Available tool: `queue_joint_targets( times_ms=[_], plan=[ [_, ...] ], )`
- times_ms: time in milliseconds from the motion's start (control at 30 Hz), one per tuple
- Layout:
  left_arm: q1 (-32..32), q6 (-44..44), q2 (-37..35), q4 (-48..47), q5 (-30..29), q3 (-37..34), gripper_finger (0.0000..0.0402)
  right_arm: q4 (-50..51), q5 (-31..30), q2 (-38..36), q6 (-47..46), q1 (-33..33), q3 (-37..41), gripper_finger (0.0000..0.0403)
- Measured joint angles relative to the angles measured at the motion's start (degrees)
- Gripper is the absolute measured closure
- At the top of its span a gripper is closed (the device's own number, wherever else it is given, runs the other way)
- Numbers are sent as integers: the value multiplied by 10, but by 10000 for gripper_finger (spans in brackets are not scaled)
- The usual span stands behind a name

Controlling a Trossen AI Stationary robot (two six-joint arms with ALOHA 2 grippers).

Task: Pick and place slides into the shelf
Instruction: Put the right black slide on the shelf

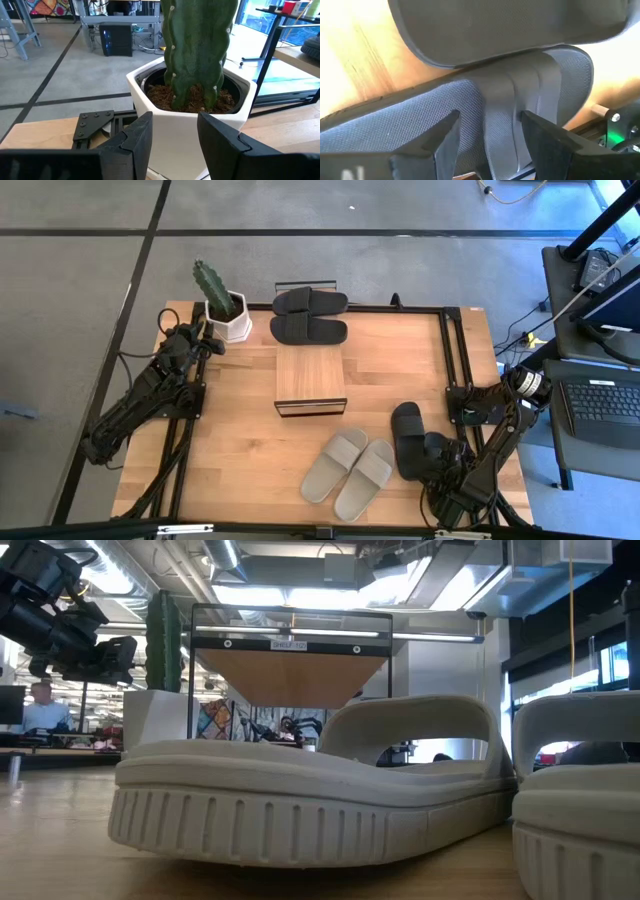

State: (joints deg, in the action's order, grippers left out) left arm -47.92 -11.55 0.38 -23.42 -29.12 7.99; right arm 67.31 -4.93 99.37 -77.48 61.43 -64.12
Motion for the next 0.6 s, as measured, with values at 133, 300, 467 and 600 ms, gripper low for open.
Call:
queue_joint_targets(
  times_ms=[133, 300, 467, 600],
  plan=[
    [0, 0, 0, 0, 0, 0, 254, 0, 0, 0, 3, 0, 0, 194],
    [0, 1, 0, 0, 0, 0, 254, 14, 0, 0, 42, 0, 0, 194],
    [0, 1, 0, 0, 0, 0, 254, 52, 0, 0, 44, 0, 0, 194],
    [0, 1, 0, 0, 0, 0, 254, 60, -1, 0, 44, 0, 0, 194]
  ],
)
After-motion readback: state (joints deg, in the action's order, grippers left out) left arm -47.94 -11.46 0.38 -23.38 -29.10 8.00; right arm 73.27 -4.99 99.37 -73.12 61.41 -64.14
